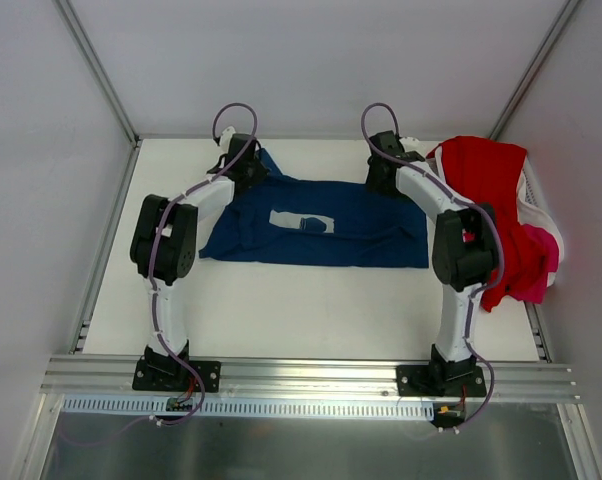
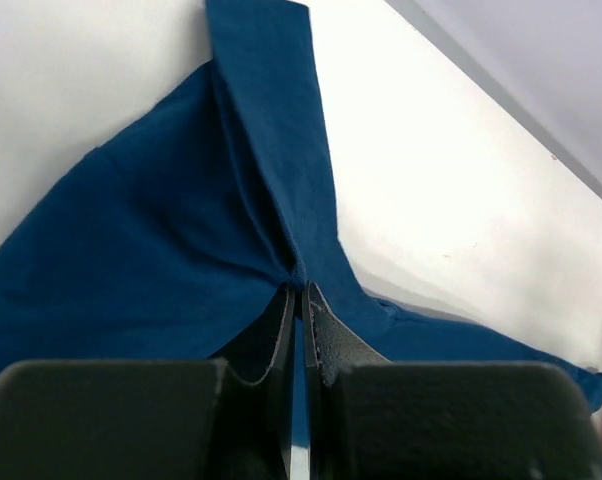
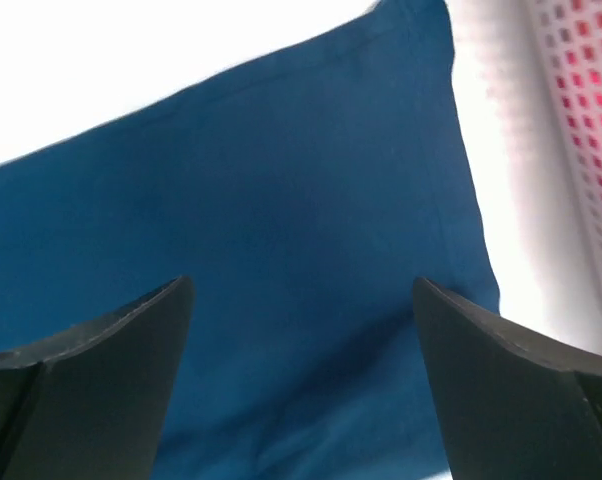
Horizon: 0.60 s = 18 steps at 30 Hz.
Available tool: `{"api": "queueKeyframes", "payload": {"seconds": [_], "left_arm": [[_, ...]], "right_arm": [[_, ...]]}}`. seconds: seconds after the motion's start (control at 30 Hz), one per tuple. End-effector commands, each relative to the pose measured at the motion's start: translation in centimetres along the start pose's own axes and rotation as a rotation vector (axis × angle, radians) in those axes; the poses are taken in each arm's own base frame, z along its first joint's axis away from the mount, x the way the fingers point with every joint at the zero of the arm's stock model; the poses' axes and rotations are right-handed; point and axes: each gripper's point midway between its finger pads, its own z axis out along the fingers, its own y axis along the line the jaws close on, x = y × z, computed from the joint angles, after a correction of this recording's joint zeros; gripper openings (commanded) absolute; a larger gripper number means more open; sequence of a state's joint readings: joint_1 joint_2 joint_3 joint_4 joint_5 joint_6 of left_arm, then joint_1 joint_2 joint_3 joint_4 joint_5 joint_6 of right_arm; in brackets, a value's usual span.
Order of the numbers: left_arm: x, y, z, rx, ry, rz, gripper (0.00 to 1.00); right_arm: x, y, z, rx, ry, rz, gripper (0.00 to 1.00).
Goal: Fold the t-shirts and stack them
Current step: Fold the tshirt
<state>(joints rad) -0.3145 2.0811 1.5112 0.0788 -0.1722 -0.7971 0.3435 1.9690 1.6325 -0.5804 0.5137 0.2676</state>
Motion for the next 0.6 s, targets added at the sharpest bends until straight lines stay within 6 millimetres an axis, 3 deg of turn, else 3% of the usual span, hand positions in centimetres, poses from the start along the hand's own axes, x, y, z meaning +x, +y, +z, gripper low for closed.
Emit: {"api": "queueKeyframes", "payload": {"seconds": [0.0,0.23,0.47,0.5,0.57], "left_arm": [[-1.7,0.3,-1.7,-0.005,-0.055,0.041,0.0],[-2.9,3.0,-2.6,-0.042,-0.065,0.035,0.0],[-3.2,3.4,-2.7,-0.047,-0.07,0.049,0.0],[-3.1,3.5,-2.6,-0.05,-0.069,0.048,0.0],[-2.9,3.5,-2.5,-0.05,-0.065,0.05,0.0]], "right_arm": [[0.4,-0.6,1.9,0.042,0.081,-0.046,0.95],[-1.7,-1.4,4.2,0.098,0.061,0.007,0.95],[-5.3,-2.6,5.9,0.137,0.001,0.057,0.95],[-6.7,-2.4,5.8,0.124,-0.023,0.065,0.95],[-7.0,-2.6,6.8,0.13,-0.021,0.067,0.95]]}}
